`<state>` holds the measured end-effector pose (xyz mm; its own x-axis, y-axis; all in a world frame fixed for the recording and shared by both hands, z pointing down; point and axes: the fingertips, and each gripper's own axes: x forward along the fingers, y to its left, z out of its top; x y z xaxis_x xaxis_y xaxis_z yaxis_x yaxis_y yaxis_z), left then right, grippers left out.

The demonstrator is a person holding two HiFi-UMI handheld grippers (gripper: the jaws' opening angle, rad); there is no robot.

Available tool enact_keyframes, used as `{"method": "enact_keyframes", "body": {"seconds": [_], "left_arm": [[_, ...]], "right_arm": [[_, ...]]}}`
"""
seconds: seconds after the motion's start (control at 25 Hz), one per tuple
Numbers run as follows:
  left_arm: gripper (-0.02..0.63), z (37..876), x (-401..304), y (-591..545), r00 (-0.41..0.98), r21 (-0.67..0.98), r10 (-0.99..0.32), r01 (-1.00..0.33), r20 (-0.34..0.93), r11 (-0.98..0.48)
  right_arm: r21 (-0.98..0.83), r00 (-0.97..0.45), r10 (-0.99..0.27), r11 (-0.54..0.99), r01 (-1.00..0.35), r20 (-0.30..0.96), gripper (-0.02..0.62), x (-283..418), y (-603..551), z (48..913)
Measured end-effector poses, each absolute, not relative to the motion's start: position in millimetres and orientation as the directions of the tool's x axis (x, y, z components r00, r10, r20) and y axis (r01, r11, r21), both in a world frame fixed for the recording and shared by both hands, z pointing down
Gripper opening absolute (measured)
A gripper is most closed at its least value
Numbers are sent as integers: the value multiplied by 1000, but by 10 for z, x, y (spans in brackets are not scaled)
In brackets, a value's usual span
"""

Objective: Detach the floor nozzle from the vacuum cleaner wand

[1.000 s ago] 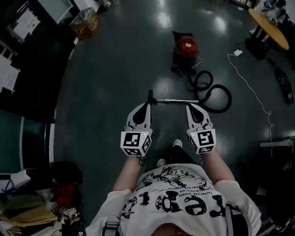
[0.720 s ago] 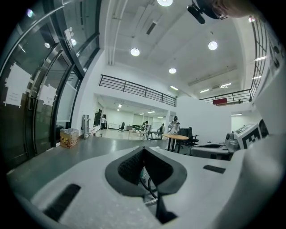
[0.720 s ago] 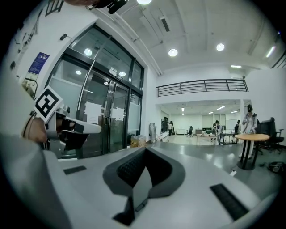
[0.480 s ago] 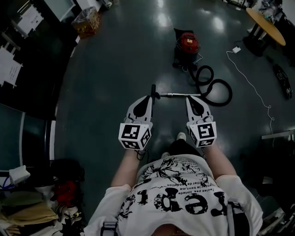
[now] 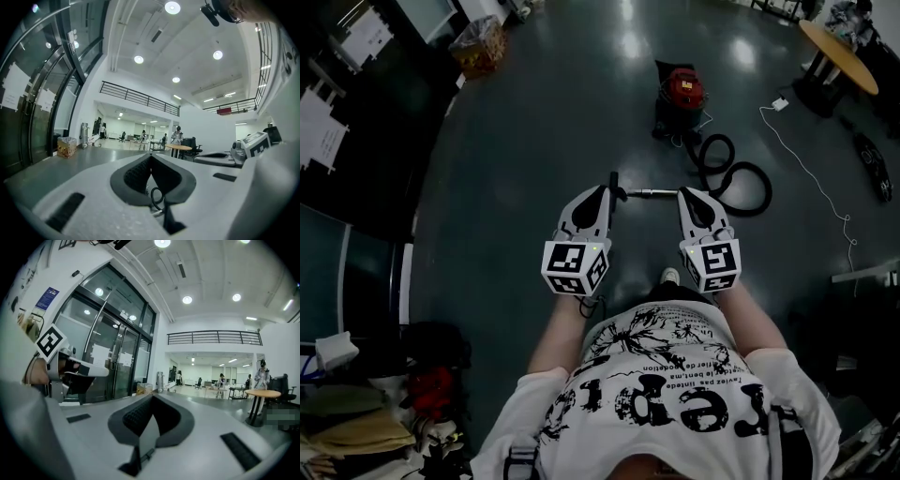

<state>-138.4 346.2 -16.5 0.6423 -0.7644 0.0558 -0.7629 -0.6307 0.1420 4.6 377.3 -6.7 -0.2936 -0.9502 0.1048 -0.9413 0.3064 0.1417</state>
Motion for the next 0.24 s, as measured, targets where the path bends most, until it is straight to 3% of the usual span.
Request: {"method": "enact_keyframes", "body": {"seconds": [0.24], "left_arm": [[5,-85,-1483,3533,637,155,-769,-766,49,-624]], "right_arm": [[168,-297,-949,312,-935,106,3,-89,3898,-13]]}}
